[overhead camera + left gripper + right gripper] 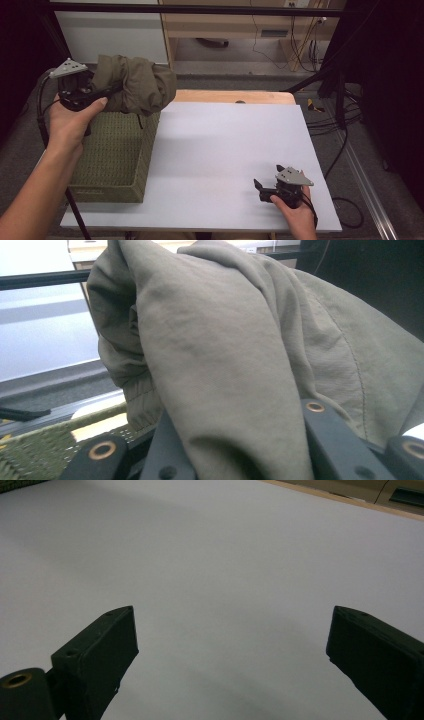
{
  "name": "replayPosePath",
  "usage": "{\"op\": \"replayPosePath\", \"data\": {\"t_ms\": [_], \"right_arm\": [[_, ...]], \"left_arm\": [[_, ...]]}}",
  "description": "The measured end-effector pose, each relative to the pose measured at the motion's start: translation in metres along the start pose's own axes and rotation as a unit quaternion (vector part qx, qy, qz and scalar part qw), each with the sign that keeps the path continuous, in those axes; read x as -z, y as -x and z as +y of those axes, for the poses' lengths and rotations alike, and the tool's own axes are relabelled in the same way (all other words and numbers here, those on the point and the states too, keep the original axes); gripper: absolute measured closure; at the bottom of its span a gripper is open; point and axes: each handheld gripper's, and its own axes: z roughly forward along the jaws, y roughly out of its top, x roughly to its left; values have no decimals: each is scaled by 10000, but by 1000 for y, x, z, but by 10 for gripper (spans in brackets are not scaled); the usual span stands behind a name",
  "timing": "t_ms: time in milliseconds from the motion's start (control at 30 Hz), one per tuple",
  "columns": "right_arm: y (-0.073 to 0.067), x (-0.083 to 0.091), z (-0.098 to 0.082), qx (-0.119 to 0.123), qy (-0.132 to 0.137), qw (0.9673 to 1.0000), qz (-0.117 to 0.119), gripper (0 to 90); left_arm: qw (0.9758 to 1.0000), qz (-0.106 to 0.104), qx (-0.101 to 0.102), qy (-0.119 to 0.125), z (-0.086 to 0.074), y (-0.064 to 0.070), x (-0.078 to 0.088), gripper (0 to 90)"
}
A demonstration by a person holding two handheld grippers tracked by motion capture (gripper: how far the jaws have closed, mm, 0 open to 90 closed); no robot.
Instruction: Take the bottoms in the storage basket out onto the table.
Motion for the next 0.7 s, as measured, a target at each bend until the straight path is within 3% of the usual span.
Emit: {"op": "replayPosePath", "data": {"t_ms": [700], "right_arm": [[2,3,-1,-60,28,10000,-38,65]], "left_arm": [[9994,-336,-84,-80,4,41,-34,723]]}}
